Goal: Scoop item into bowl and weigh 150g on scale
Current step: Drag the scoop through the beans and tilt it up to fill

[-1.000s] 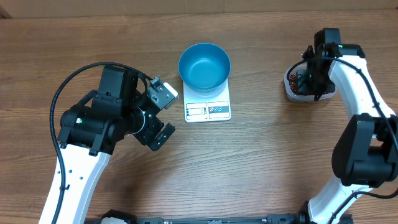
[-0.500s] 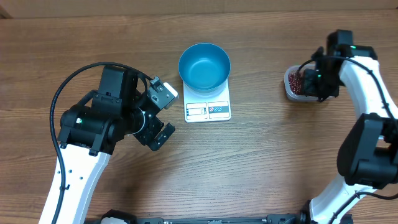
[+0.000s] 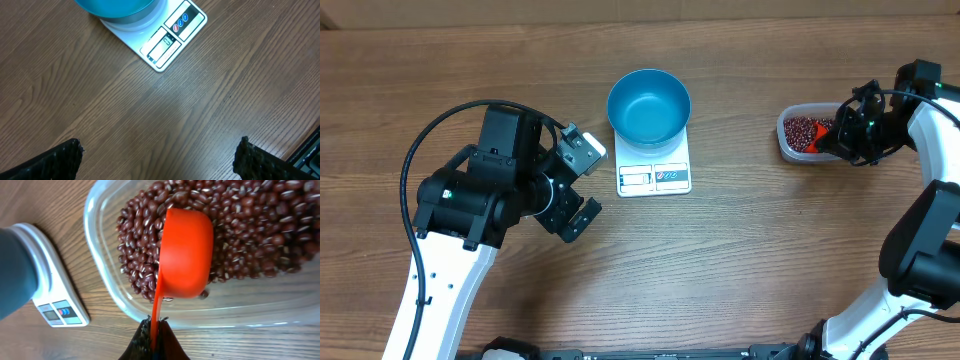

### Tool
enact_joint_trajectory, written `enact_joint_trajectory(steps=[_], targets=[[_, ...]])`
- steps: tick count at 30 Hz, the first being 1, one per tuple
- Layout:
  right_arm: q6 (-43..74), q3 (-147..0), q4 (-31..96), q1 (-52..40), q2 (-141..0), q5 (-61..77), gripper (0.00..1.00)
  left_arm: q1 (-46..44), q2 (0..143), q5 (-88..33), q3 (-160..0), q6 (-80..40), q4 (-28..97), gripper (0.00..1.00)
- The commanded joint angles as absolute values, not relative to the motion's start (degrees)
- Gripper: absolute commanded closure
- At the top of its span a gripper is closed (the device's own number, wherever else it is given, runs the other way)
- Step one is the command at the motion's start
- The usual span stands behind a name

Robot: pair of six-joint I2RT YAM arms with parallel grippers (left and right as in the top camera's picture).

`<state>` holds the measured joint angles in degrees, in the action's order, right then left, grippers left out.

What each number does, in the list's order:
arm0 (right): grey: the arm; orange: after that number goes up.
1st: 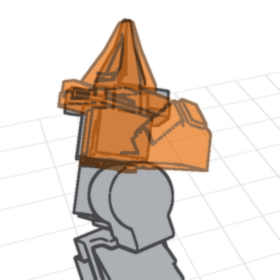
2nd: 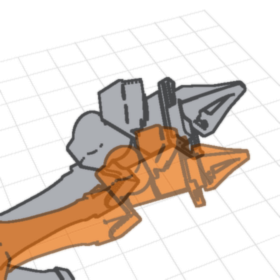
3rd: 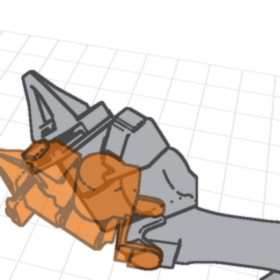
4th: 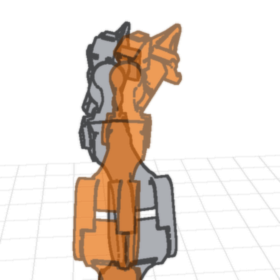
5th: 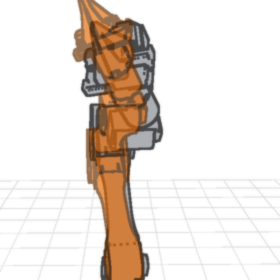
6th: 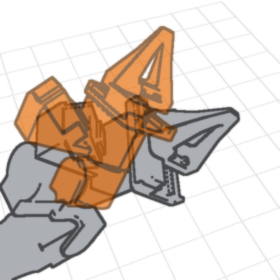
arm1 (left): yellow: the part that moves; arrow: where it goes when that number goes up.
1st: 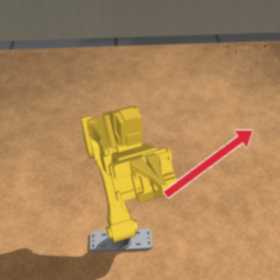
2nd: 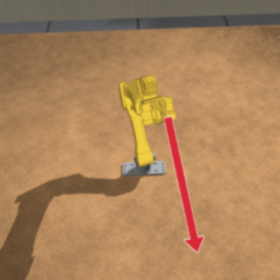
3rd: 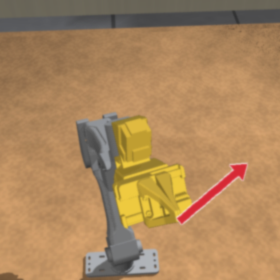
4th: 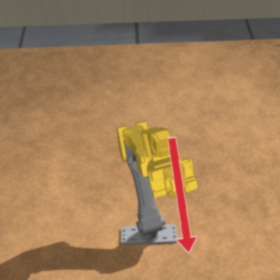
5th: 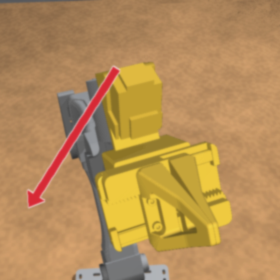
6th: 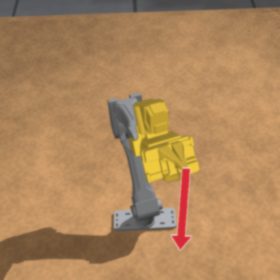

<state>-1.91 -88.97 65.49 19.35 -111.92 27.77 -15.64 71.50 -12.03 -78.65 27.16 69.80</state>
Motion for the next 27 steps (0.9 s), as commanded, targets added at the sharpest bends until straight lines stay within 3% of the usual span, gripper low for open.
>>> enact_joint_trajectory(steps=[1,18,27], targets=[[-1.9,-88.4,65.0,19.3,-112.2,33.4,0.96,-15.4,71.7,-13.1,-78.4,26.6,69.7,0.01],[0.0,-85.8,62.4,22.6,-114.1,35.5,0.96,-15.4,71.7,-13.1,-78.4,26.6,69.7,0.0],[-0.4,-85.8,62.2,24.2,-118.4,43.2,0.96,-15.4,71.7,-13.1,-78.4,26.6,69.7,0.0]])
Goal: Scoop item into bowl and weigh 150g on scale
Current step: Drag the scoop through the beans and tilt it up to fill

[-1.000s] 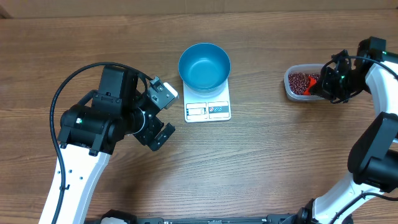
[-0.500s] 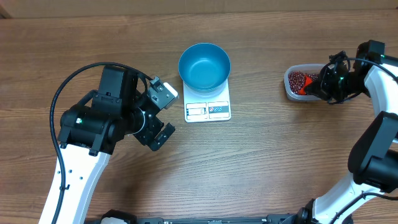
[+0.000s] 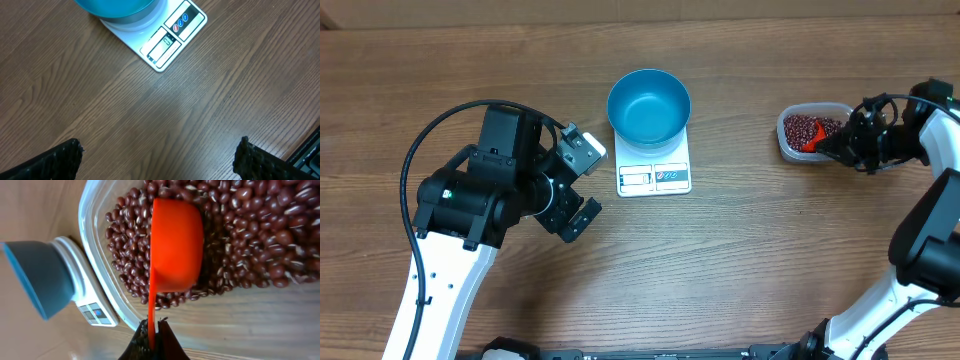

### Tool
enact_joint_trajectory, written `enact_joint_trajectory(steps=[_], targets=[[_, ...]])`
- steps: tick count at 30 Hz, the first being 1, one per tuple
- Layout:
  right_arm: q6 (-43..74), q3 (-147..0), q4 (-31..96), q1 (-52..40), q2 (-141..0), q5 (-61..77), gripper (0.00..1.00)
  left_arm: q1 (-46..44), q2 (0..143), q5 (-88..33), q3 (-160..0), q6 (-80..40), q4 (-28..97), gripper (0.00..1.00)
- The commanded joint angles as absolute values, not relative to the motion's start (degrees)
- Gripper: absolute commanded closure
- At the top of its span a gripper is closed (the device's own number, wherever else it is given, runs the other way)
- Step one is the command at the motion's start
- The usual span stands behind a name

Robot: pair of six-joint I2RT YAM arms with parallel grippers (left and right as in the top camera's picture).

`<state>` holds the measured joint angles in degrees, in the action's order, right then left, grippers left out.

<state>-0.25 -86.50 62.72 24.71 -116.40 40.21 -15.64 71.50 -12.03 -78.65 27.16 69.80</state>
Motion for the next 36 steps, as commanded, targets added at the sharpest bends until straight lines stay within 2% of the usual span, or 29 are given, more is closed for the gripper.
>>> enact_joint_trajectory(steps=[1,11,22,36], targets=[[-0.4,-85.8,62.2,24.1,-118.6,43.2,0.96,-15.4,71.7,-13.1,-78.4,26.6,69.7,0.0],[0.0,-85.8,62.4,24.7,-118.8,43.2,0.96,-15.4,71.7,-13.1,-78.4,26.6,69.7,0.0],[-0.5,-85.8,64.0,29.7,-118.8,43.1,0.96,-15.4,71.7,-13.1,-78.4,26.6,69.7,0.0],[-7.7,-85.8,67.9,33.8,-118.8,51.4,0.96,-15.4,71.7,-13.1,-78.4,26.6,69.7,0.0]])
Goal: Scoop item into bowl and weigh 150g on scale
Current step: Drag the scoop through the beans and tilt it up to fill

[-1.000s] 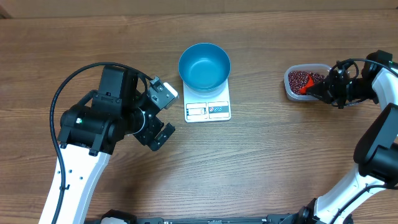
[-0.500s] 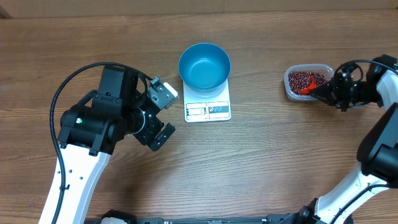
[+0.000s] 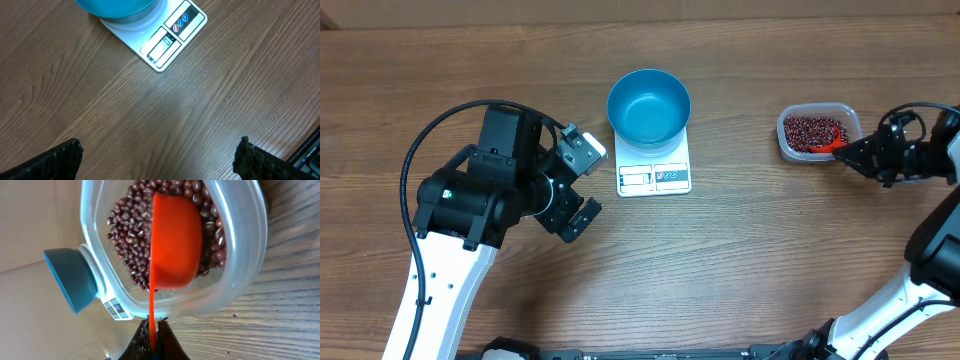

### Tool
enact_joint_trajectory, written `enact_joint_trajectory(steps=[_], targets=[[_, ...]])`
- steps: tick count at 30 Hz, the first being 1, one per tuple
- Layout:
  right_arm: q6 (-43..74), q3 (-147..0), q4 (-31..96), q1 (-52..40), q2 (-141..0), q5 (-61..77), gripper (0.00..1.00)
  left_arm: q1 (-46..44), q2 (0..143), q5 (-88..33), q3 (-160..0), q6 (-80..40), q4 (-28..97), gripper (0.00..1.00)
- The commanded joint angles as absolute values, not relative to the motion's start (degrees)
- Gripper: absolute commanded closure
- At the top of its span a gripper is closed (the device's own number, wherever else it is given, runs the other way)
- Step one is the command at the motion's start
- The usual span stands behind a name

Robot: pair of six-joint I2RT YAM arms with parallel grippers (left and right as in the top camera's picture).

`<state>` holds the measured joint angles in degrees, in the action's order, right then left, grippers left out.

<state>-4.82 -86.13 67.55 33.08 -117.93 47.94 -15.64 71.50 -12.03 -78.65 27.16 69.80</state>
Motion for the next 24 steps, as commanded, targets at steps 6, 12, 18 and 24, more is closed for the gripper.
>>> enact_joint_trajectory(steps=[6,12,18,24], targets=[[-8.1,-85.8,68.9,34.0,-118.8,52.5,0.96,-15.4,71.7,-13.1,-78.4,26.6,69.7,0.0],[-9.5,-85.8,69.9,34.3,-118.8,55.8,0.96,-15.4,71.7,-13.1,-78.4,26.6,69.7,0.0],[-10.1,-85.8,70.3,35.0,-118.7,55.9,0.96,-15.4,71.7,-13.1,-78.4,26.6,69.7,0.0],[-12.6,-85.8,71.7,36.8,-118.7,58.8,0.96,-15.4,71.7,-13.1,-78.4,26.6,69.7,0.0]])
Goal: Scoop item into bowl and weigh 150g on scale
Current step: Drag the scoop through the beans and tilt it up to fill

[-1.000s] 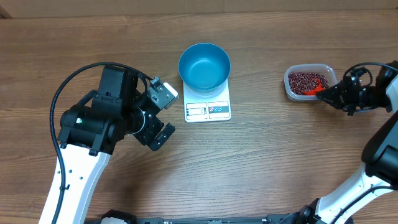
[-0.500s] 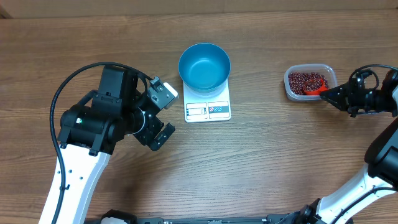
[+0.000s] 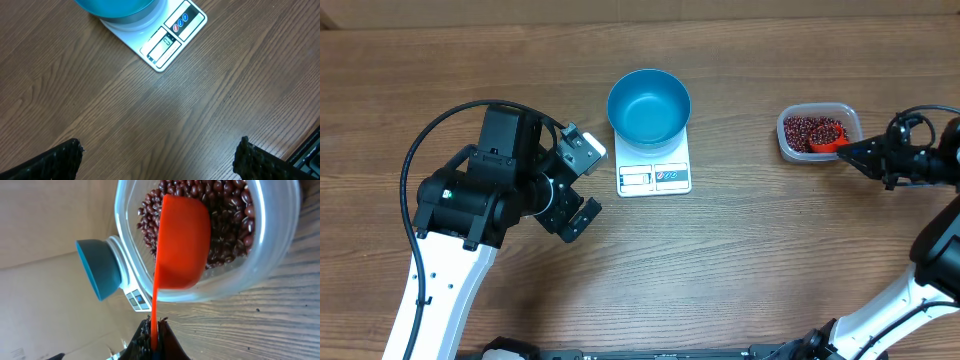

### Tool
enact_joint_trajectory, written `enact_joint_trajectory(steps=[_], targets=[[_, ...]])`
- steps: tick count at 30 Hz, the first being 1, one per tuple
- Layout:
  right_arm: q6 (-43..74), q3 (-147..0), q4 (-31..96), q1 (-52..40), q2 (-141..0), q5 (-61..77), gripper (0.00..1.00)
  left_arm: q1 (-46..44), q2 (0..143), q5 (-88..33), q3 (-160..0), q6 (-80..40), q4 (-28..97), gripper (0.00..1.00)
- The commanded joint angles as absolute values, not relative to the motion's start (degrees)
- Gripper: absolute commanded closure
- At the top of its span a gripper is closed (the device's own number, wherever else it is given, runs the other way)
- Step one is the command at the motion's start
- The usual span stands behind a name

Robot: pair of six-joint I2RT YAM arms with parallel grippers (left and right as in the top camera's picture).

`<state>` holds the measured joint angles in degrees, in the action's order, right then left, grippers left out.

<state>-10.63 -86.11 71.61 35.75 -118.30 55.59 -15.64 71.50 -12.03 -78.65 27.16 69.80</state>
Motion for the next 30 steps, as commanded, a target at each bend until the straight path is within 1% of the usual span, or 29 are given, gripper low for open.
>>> enact_joint_trajectory(steps=[1,6,12,17,23,30], targets=[[-12.6,-85.8,71.9,37.0,-118.7,59.1,0.96,-15.4,71.7,-13.1,-78.4,26.6,69.7,0.0],[-17.1,-85.8,75.2,37.7,-118.7,61.8,0.96,-15.4,71.7,-13.1,-78.4,26.6,69.7,0.0],[-17.2,-85.8,76.0,37.8,-118.7,61.9,0.96,-15.4,71.7,-13.1,-78.4,26.6,69.7,0.0],[-22.9,-85.8,79.7,37.8,-118.7,65.8,0.96,-15.4,71.7,-13.1,-78.4,26.6,69.7,0.0],[-24.9,-85.8,81.8,37.8,-118.7,67.2,0.96,-15.4,71.7,-13.1,-78.4,26.6,69.7,0.0],[-30.3,-85.8,85.0,37.7,-118.7,70.9,0.96,-15.4,71.7,-13.1,-78.4,26.6,69.7,0.0]])
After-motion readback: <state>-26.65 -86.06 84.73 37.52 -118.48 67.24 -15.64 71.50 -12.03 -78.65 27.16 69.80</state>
